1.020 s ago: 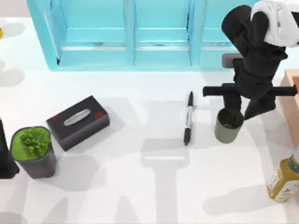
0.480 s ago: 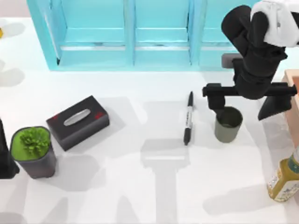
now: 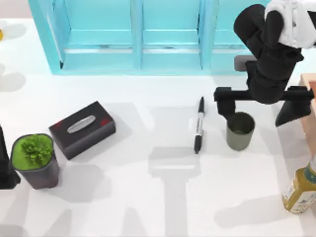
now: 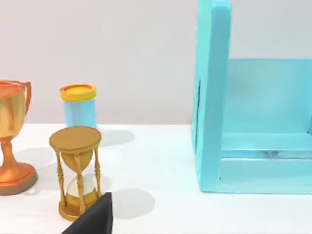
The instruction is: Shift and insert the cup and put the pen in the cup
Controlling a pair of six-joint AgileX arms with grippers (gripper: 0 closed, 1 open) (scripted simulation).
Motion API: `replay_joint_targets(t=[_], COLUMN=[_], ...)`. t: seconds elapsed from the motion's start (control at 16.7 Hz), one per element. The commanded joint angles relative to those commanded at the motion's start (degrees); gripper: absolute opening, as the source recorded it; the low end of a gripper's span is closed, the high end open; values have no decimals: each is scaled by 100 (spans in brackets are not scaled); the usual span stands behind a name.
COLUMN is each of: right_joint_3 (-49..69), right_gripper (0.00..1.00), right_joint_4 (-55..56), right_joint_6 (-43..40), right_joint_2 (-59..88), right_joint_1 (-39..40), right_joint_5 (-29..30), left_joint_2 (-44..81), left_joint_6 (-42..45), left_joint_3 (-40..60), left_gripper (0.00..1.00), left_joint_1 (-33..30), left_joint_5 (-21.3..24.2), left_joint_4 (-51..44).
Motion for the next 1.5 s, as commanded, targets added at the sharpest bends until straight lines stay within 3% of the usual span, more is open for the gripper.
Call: replay_joint_targets(t=[0.72,1.2,1.5], right_joint_3=[3465,3714,4980], right_gripper=[100,100,100], right_joint_4=[-3298,-3513,-3872], right_joint_6=[-27,50,830], right_joint_2=[180,244,1497], right_joint_1=[-23,58,531], right_joint_5=[-1,41,306], left_joint_2=[0,0,0], left_joint_6=[0,0,0], left_joint_3=[0,0,0], left_gripper=[100,100,100], left_joint_1=[0,0,0], left_joint_5=[0,0,0], left_joint_4=[0,0,0])
